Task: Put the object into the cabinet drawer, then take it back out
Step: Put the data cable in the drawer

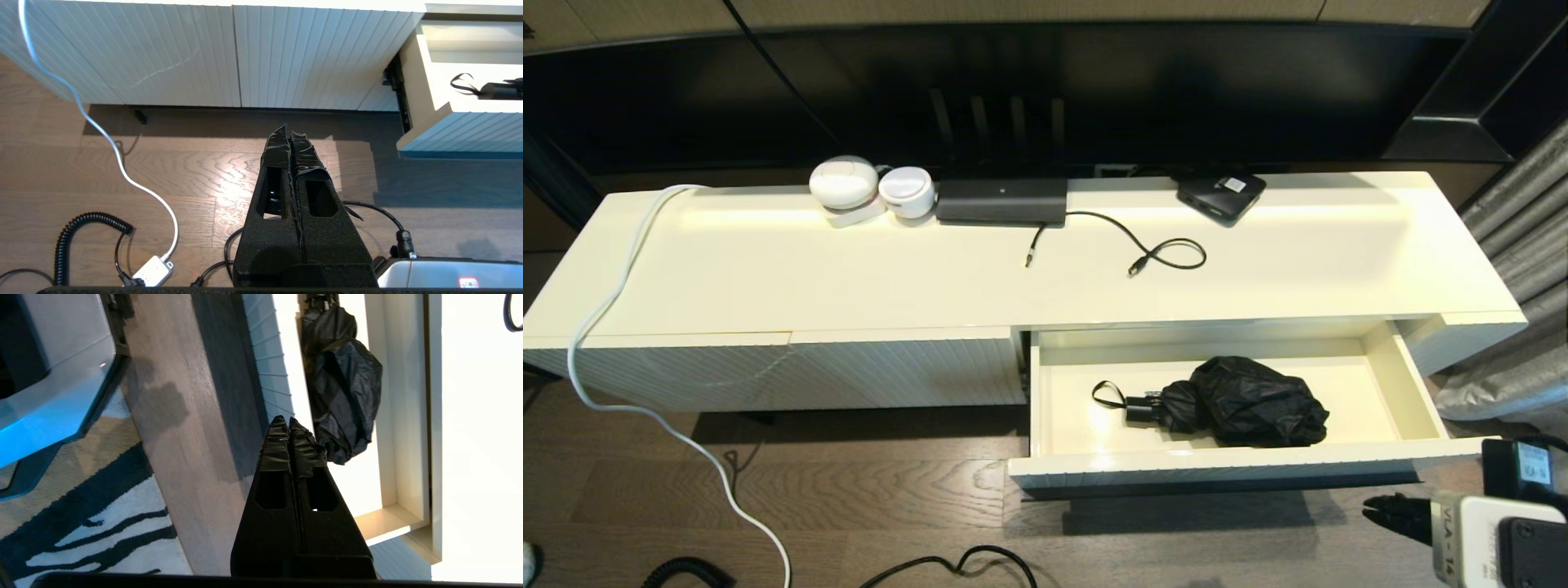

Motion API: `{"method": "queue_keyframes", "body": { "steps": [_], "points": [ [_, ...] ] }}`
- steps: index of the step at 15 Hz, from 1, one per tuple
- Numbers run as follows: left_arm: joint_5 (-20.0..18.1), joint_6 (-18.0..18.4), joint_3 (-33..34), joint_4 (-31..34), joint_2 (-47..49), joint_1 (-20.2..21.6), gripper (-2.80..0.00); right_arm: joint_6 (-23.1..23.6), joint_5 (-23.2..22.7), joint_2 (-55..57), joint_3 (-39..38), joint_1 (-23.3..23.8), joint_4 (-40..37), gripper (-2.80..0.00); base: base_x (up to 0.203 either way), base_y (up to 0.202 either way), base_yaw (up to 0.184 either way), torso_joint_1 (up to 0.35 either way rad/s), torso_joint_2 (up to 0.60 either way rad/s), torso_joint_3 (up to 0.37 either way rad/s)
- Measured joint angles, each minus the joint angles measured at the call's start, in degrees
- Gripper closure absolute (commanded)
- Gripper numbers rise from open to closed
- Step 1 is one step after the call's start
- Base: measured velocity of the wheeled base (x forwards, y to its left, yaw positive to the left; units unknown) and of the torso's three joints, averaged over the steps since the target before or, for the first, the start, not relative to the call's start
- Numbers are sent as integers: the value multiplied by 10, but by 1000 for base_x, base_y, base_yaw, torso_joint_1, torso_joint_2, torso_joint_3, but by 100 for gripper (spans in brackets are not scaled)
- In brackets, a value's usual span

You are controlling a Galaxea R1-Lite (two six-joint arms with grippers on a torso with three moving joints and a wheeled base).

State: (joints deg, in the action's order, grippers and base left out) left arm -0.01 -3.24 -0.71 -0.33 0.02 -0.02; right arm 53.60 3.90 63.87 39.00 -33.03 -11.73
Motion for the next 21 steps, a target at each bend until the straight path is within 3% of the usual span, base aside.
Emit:
{"method": "queue_keyframes", "body": {
  "steps": [3, 7, 8, 11, 21],
  "points": [
    [0, 0, 0, 0, 0, 0, 0, 0, -1, 45, 62, 22, -27, 0, 0, 0, 0, 0, 0, 0],
    [0, 0, 0, 0, 0, 0, 0, -4, -4, 136, 234, 48, -90, 0, 0, 0, 0, 0, 0, 0],
    [0, 0, 0, 0, 0, 0, 0, -4, -4, 163, 277, 52, -100, -280, 0, 0, 0, 0, 0, 0],
    [0, 0, 0, 0, 0, 0, 0, -4, -6, 243, 381, 62, -130, -280, 0, 0, 0, 0, 0, 0],
    [0, 0, 0, 0, 0, 0, 0, -19, -6, 427, 610, 79, -206, -280, 0, 0, 0, 0, 0, 0]
  ]
}}
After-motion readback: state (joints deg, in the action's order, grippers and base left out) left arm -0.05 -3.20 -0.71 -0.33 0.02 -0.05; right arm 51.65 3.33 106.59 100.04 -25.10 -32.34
